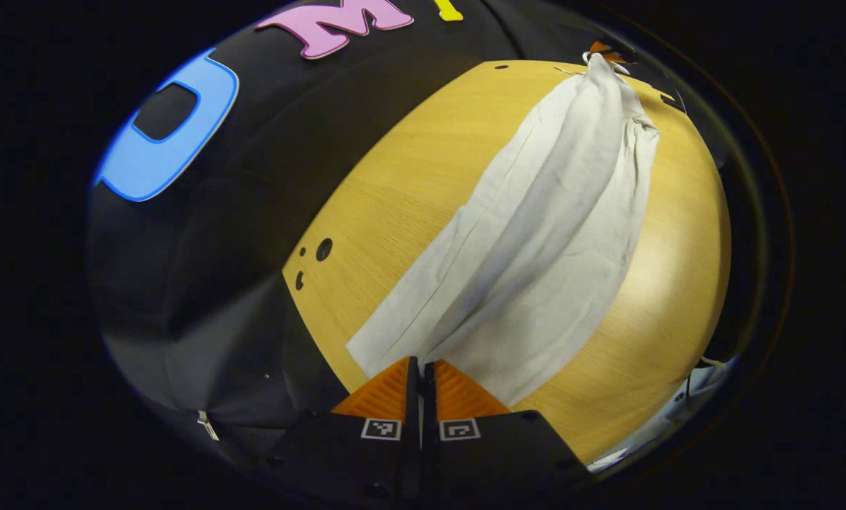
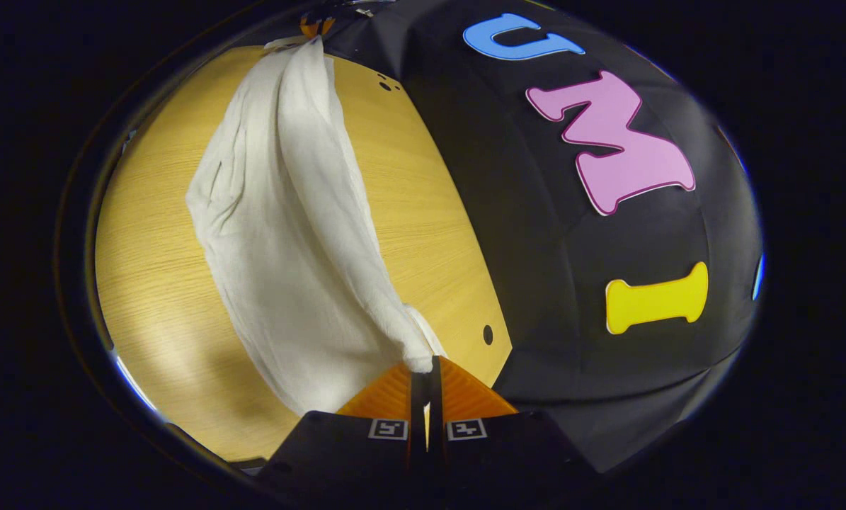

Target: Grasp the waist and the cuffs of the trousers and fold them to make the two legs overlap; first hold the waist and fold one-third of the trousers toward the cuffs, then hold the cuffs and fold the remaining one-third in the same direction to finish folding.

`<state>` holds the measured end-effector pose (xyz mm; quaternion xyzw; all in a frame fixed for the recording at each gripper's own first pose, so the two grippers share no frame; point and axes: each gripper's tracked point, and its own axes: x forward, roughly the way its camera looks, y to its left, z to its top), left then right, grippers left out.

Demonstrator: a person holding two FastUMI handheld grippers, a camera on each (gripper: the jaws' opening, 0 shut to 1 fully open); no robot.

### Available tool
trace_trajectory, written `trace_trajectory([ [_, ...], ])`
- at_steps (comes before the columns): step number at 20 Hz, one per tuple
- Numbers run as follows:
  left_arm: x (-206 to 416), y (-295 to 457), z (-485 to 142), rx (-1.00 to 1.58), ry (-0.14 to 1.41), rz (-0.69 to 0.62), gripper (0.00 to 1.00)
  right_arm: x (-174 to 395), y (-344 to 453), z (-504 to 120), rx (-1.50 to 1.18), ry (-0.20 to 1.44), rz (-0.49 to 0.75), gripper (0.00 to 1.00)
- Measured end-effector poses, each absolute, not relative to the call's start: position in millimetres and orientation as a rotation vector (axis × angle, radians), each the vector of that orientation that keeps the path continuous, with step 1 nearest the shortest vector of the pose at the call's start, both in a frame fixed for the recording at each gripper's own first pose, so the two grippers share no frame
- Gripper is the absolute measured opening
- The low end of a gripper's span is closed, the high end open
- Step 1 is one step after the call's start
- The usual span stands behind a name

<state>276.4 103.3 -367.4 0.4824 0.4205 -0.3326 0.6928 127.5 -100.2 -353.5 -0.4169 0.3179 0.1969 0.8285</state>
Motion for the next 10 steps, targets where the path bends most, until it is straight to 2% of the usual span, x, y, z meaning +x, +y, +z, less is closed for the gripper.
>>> trace_trajectory([
  [2, 282, 105, -383, 1.094, 0.984, -0.785, 0.06, 133, -98, -370, -0.876, 0.695, 0.445, 0.06],
  [3, 286, 106, -391, 1.111, 0.996, -0.805, 0.06, 137, -97, -379, -0.881, 0.707, 0.461, 0.1],
  [4, 292, 105, -398, 1.131, 1.004, -0.821, 0.06, 139, -95, -388, -0.89, 0.718, 0.476, 0.06],
  [10, 328, 99, -418, 1.272, 0.978, -0.859, 0.06, 152, -92, -435, -0.89, 0.777, 0.546, 0.05],
])
